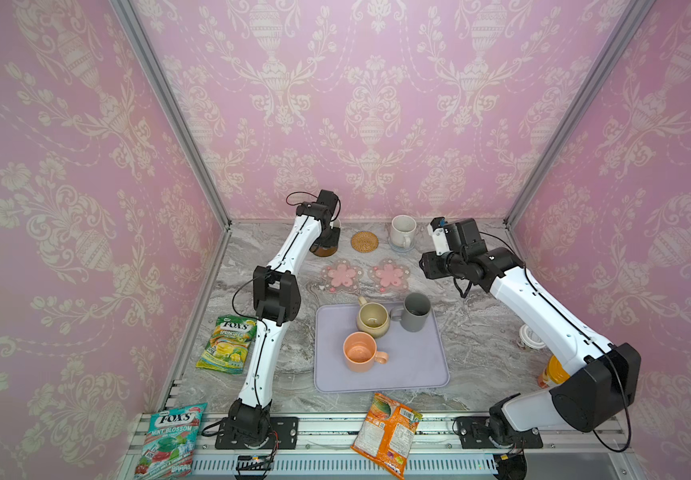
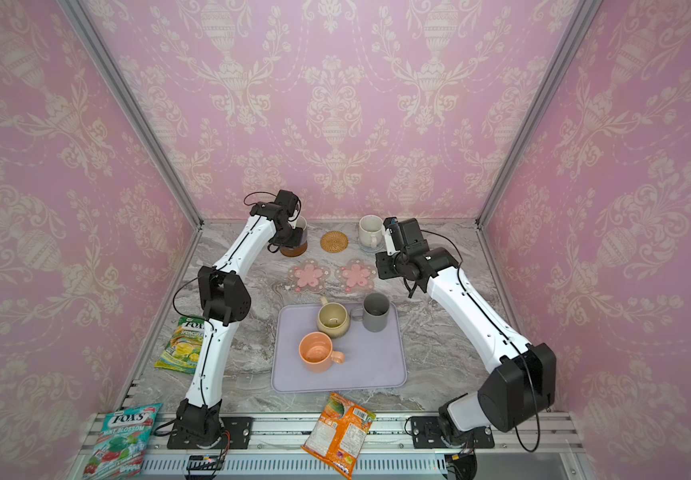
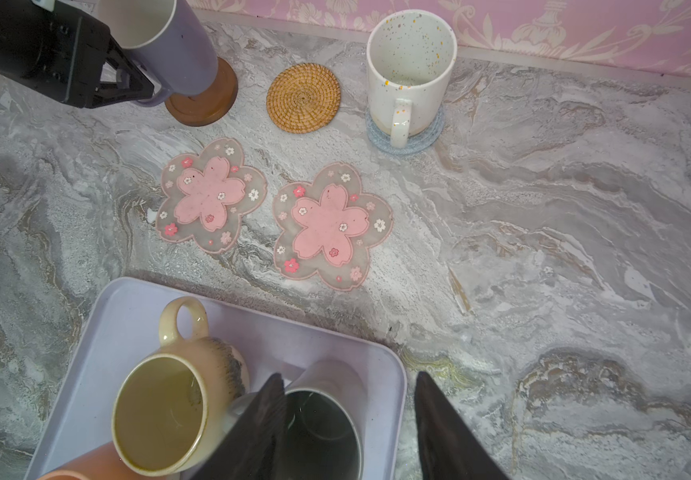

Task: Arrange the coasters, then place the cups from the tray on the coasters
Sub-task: 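Carry the lavender mug to the brown wooden coaster and lower it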

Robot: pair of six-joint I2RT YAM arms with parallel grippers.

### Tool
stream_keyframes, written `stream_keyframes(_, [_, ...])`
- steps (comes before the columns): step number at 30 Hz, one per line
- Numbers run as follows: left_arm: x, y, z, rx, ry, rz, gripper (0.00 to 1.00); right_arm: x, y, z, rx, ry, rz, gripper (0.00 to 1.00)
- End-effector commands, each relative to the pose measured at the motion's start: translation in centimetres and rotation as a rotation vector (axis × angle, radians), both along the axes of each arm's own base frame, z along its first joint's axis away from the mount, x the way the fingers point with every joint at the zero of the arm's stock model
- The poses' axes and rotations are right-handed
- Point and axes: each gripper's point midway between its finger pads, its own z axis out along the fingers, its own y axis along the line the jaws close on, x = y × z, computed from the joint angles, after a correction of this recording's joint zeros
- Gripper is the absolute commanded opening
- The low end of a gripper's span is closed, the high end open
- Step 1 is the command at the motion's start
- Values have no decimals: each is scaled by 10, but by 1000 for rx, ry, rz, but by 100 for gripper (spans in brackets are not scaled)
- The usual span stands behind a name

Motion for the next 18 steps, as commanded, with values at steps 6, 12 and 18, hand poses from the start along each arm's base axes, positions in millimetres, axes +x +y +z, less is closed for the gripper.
stream_keyframes(6, [8,18,4,6,-9,29,0,16,5,0,-9,11,22,52])
stream_keyframes(12, [7,19,-5,10,12,28,0,24,12,-5,9,30,32,51])
stream_keyframes(18, [8,19,-14,6,22,36,0,24,12,-9,7,38,30,51])
